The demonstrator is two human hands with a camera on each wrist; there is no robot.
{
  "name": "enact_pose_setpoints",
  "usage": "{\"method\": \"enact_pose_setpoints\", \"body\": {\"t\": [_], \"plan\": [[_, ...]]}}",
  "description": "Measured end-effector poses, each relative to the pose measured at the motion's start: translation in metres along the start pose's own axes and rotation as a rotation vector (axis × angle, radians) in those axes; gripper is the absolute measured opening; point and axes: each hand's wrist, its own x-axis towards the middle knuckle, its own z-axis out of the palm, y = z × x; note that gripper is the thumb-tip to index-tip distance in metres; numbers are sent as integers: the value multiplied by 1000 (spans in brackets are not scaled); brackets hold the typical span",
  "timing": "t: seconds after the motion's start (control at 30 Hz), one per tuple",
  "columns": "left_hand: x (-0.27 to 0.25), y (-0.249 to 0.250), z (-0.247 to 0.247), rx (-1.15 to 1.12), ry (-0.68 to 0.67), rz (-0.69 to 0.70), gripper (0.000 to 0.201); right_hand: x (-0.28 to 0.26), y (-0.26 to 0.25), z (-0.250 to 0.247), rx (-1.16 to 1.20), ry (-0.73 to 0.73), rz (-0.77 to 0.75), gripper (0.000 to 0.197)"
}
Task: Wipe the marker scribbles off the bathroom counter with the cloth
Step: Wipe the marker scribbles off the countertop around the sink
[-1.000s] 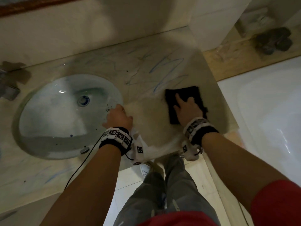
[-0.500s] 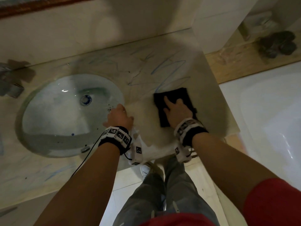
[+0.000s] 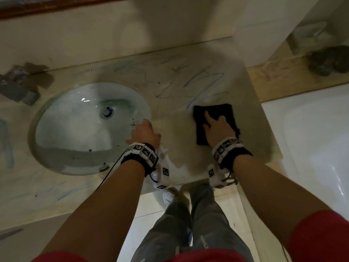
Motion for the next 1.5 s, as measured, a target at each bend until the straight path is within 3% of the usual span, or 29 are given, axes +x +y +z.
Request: {"method": "enact_pose_setpoints", "body": {"t": [0.1, 0.2, 0.37, 0.47, 0.63, 0.77, 1.13, 1.3, 1.5], "plan": [[1, -1, 1, 6, 5, 10, 36, -20, -45, 19, -109, 20, -207, 49], [0, -2, 2, 14, 12, 11, 36, -16, -43, 17, -106, -23, -253, 50], [1, -3, 2, -2, 7, 9, 37, 16, 29, -8, 46, -14, -5, 53], [1, 0, 2, 0, 15, 7, 35, 16, 33, -14, 38, -15, 57, 55], [0, 0, 3, 4, 18, 8, 34, -19, -29, 17, -105, 7, -178, 51], [-2, 1, 0, 21, 14, 8, 34, -28, -48, 22, -121, -52, -255, 52], [-5, 1, 1, -19, 29, -22, 37, -1, 57, -4, 86, -22, 6, 62], [-5, 2, 5, -30, 24, -53, 38, 4, 65, -5, 98, -21, 9, 59], [-5, 9, 1, -99, 60, -148, 24, 33, 84, -22, 84, -7, 30, 58]]}}
